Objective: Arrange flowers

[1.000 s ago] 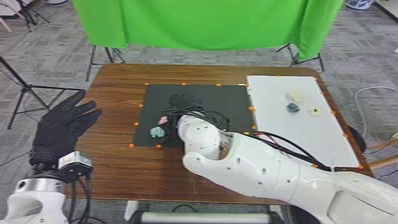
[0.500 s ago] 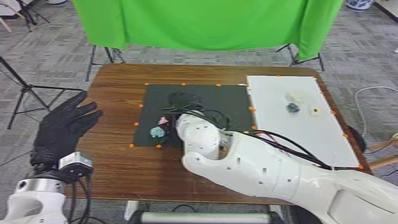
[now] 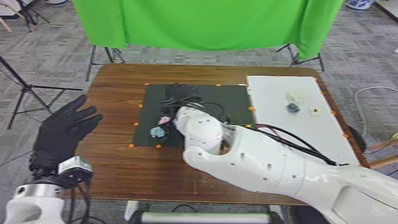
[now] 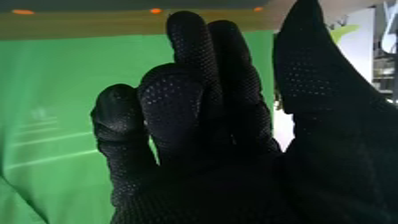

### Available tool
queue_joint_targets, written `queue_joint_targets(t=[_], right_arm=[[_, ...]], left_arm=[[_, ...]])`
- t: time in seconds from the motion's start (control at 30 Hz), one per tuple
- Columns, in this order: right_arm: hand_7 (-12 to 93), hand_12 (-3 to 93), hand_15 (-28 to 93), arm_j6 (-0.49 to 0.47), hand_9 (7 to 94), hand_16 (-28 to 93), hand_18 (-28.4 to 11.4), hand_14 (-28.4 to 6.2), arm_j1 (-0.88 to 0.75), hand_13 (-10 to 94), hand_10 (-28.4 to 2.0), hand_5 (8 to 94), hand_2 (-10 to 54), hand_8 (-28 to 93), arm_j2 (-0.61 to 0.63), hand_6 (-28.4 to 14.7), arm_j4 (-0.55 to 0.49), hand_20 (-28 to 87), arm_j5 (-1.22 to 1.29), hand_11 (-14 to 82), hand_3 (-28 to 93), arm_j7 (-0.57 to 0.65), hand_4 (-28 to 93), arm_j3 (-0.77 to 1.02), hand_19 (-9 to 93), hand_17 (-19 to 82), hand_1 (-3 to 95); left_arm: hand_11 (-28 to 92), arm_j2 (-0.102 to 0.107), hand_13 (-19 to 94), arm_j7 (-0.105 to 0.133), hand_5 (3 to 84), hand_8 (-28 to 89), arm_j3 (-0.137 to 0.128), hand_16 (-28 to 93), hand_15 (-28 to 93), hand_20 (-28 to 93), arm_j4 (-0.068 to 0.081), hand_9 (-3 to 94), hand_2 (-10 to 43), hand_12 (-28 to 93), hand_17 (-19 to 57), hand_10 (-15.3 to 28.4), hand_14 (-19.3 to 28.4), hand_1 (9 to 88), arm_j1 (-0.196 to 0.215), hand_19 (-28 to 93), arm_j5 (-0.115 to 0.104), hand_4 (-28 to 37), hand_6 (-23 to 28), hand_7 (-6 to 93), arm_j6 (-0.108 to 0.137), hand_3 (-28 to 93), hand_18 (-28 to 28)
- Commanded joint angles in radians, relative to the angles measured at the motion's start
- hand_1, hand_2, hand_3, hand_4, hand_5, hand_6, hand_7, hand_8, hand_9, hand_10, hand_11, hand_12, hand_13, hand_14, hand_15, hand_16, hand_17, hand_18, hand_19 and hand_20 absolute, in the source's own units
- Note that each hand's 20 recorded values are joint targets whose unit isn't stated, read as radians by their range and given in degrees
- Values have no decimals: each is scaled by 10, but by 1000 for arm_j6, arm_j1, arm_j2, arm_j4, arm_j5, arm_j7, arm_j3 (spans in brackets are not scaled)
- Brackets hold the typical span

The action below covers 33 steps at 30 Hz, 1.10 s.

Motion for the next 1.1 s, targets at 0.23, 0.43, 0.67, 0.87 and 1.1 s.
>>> queue_joint_targets(t=[0.23, 0.43, 0.67, 0.87, 1.1], right_arm=[[233, 132, 828, -24, 607, 116, -246, -111, -74, 656, -189, 582, -95, -157, 340, -69, -168, 517, 24, 317, 896, -89, -282, 299, 932, 349, 342], [224, 131, 825, -14, 592, 111, -242, -112, -128, 651, -191, 568, -95, -153, 475, -67, -165, 516, 69, 279, 898, -79, -283, 359, 932, 344, 339], [223, 136, 828, -6, 578, 105, -238, -110, -129, 646, -190, 556, -95, -152, 554, -67, -108, 513, 120, 257, 901, -52, -283, 356, 932, 336, 335], [220, 136, 831, -2, 566, 100, -237, -108, -95, 644, -186, 549, -95, -153, 588, -68, -65, 510, 136, 249, 903, -5, -283, 306, 932, 333, 333], [221, 137, 835, -48, 554, 98, -235, -107, -157, 637, -185, 547, -95, -154, 606, -63, -56, 507, 144, 242, 905, 25, -283, 351, 932, 328, 333]], left_arm=[[271, -26, 270, 37, 388, -95, -11, -96, 495, -52, -31, 366, 54, 95, -86, 202, 270, 253, 87, 597, -13, -182, 104, 132, 40, 819, 242], [271, -31, 270, 37, 388, -95, -13, -96, 495, -52, -35, 366, 54, 94, -85, 203, 270, 254, 99, 597, -11, -184, 104, 132, 43, 819, 242], [270, -27, 270, 33, 388, -95, 0, -96, 494, -52, -32, 366, 55, 94, -85, 203, 270, 252, 80, 598, -9, -187, 104, 131, 40, 816, 242], [270, -21, 269, 36, 388, -95, 14, -96, 495, -53, -29, 366, 55, 95, -86, 203, 271, 252, 73, 598, -13, -188, 104, 131, 38, 815, 242], [270, -27, 269, 32, 388, -95, 10, -96, 495, -52, -29, 365, 55, 95, -85, 204, 271, 252, 80, 598, -12, -188, 104, 131, 36, 815, 241]])
